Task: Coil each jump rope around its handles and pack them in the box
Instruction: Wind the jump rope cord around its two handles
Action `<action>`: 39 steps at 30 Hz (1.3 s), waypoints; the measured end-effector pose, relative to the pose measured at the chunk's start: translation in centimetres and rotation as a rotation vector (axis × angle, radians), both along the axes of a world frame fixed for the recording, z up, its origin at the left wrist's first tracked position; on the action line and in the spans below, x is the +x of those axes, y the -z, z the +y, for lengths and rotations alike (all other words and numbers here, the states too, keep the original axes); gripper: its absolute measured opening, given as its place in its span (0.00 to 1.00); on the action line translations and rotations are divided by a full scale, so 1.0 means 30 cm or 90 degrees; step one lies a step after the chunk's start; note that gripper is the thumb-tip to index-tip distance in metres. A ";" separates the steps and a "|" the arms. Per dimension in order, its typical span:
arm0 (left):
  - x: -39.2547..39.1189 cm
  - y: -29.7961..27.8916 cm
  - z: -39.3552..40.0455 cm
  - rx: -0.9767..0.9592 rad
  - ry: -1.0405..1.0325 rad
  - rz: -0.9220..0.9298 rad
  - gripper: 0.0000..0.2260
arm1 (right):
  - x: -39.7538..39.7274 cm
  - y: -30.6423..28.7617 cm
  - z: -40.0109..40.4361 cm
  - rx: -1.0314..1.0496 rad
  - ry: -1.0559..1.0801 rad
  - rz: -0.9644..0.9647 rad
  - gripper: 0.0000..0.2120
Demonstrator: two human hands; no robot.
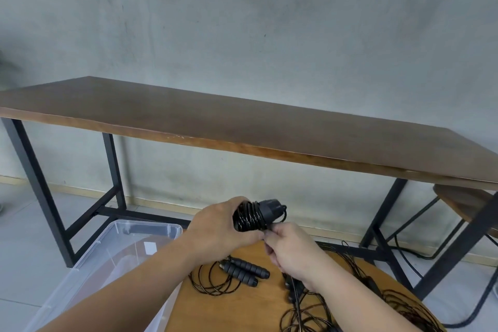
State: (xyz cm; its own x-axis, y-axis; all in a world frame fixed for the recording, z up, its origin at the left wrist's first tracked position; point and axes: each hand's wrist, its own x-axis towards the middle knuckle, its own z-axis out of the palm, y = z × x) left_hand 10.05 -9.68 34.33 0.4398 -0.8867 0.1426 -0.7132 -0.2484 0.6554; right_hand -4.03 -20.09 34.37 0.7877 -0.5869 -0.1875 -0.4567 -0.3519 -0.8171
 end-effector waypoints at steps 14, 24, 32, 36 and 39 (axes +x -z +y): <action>-0.061 0.024 -0.062 0.285 0.072 -0.544 0.20 | -0.009 -0.100 0.072 -0.416 -0.219 0.318 0.12; -0.067 -0.030 -0.033 0.226 0.202 -0.397 0.16 | 0.001 -0.207 -0.107 -0.288 -0.306 0.192 0.07; -0.062 -0.056 -0.010 0.197 0.203 -0.157 0.32 | -0.041 -0.166 -0.194 -0.001 -0.208 0.039 0.07; -0.050 -0.057 0.001 0.059 0.203 -0.012 0.22 | -0.043 -0.090 -0.214 0.180 -0.155 -0.067 0.16; -0.037 -0.059 0.000 0.015 0.202 0.065 0.20 | -0.035 -0.056 -0.213 0.276 -0.110 -0.153 0.11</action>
State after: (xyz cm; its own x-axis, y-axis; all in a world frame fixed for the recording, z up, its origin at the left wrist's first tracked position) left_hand 8.94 -9.68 36.11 0.1519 -0.9844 0.0891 -0.6882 -0.0407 0.7244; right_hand -5.07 -26.48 36.06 0.9168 -0.3532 -0.1862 -0.2034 -0.0119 -0.9790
